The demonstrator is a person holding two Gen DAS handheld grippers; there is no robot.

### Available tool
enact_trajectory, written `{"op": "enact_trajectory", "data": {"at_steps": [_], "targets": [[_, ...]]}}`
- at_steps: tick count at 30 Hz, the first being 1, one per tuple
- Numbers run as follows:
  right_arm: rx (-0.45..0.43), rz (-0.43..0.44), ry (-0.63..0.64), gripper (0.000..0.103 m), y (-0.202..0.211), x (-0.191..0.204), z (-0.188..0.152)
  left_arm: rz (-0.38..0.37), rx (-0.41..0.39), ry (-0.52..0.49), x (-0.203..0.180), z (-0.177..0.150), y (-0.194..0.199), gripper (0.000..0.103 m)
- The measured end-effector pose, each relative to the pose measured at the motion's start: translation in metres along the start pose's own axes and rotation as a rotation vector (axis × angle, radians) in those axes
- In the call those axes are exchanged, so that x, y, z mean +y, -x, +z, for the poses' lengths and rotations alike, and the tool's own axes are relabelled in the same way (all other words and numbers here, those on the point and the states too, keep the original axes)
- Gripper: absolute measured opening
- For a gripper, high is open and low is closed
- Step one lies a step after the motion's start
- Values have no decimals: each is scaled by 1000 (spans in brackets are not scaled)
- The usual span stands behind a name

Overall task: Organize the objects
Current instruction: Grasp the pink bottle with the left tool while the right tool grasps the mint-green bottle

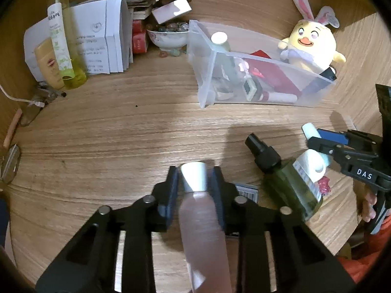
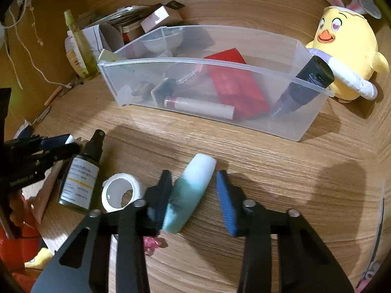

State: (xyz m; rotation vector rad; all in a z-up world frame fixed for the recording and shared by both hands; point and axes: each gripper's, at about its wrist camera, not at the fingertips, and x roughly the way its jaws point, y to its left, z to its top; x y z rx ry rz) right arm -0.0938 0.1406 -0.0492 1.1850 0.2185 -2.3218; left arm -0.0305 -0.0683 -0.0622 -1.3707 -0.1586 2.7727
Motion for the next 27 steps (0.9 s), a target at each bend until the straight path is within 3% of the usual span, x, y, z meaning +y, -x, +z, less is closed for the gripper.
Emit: {"op": "enact_trajectory", "data": {"at_steps": [2, 11, 27], "targets": [[-2, -7, 8, 22, 0, -2, -1, -4, -2, 9, 2, 0, 0, 21], [-34, 11, -42, 22, 6, -15, 0, -12, -24, 58, 8, 8, 6, 20], [-167, 17, -79, 22, 49, -29, 12, -31, -182, 28, -10, 40, 54, 20]]}}
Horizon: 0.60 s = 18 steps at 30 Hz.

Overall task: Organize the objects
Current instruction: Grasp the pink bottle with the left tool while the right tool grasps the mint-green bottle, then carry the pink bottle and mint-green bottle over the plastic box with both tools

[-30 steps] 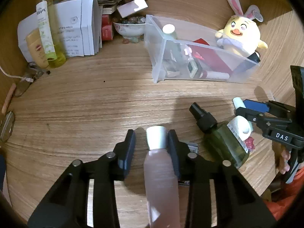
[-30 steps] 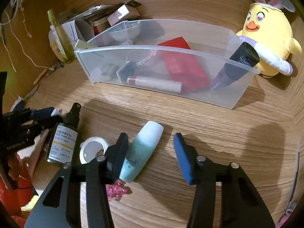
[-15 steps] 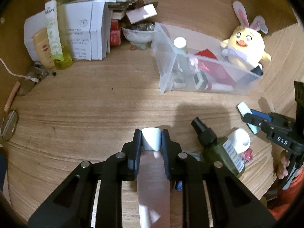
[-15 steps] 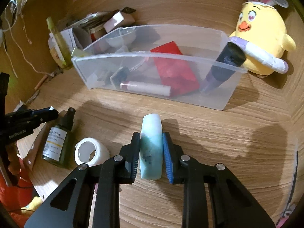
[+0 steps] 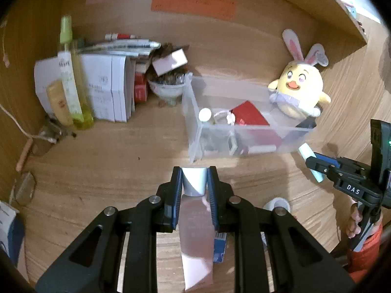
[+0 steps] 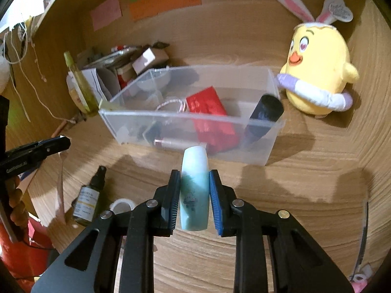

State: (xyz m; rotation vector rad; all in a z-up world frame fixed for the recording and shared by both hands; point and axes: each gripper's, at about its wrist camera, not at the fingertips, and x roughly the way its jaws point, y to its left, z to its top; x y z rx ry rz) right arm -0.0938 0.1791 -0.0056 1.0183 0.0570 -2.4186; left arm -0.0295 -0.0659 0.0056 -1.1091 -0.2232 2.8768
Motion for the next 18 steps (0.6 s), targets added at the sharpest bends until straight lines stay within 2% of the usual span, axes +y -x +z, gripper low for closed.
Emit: {"op": "enact_trajectory", "data": {"at_steps": [18], "targets": [[-110, -3, 9, 22, 25, 2, 26, -14, -141, -62, -27, 36, 37, 20]]}}
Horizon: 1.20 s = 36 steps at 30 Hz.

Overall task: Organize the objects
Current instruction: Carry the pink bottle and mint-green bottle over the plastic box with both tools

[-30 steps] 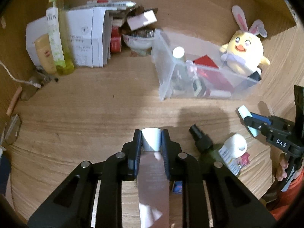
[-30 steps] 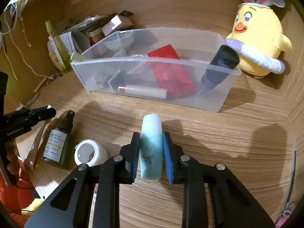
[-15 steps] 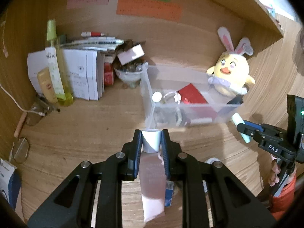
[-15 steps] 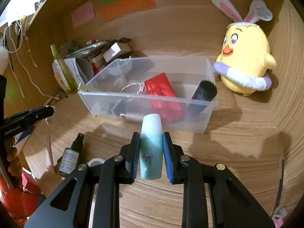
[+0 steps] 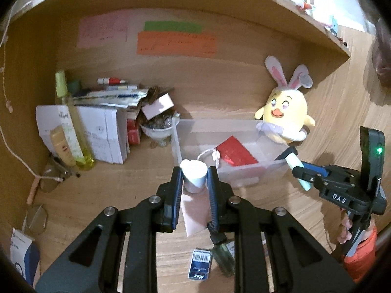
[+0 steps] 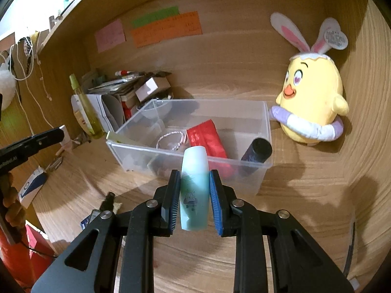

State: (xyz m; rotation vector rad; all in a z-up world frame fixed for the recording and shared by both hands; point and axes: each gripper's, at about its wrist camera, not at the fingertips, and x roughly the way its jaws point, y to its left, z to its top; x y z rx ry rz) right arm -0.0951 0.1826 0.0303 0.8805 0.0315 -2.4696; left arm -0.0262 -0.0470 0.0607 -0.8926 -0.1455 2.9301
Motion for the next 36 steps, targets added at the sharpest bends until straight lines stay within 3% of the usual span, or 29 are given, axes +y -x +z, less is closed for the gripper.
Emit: {"op": "enact_trajectory", "data": {"at_steps": [24, 36], "targets": [[-77, 3, 20, 22, -8, -3, 44, -112, -86, -8, -27, 61, -16, 20], [-85, -2, 55, 22, -26, 1, 70, -120, -113, 7, -24, 84, -28, 20]]}}
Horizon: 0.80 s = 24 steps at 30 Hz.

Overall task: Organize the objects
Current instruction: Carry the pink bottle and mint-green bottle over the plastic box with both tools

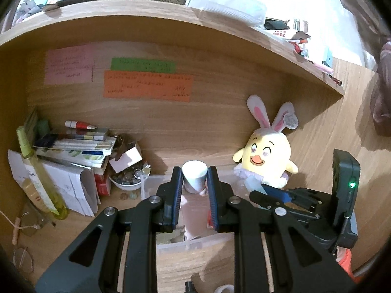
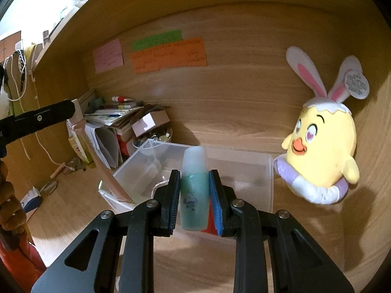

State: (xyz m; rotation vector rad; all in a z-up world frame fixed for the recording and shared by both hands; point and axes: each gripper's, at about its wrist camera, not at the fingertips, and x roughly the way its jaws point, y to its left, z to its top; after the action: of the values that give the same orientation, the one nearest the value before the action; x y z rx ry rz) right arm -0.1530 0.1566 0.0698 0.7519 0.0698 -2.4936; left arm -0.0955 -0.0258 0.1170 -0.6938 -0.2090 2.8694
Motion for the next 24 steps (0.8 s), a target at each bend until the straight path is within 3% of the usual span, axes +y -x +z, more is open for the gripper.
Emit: {"op": "enact_trajectory", "data": {"at_steps": [6, 24], "targets": [[23, -20, 21, 22, -17, 2, 7, 15, 26, 4, 1, -3, -25, 20], [156, -76, 73, 21, -72, 3, -14, -96, 179, 91, 15, -25, -90, 20]]}}
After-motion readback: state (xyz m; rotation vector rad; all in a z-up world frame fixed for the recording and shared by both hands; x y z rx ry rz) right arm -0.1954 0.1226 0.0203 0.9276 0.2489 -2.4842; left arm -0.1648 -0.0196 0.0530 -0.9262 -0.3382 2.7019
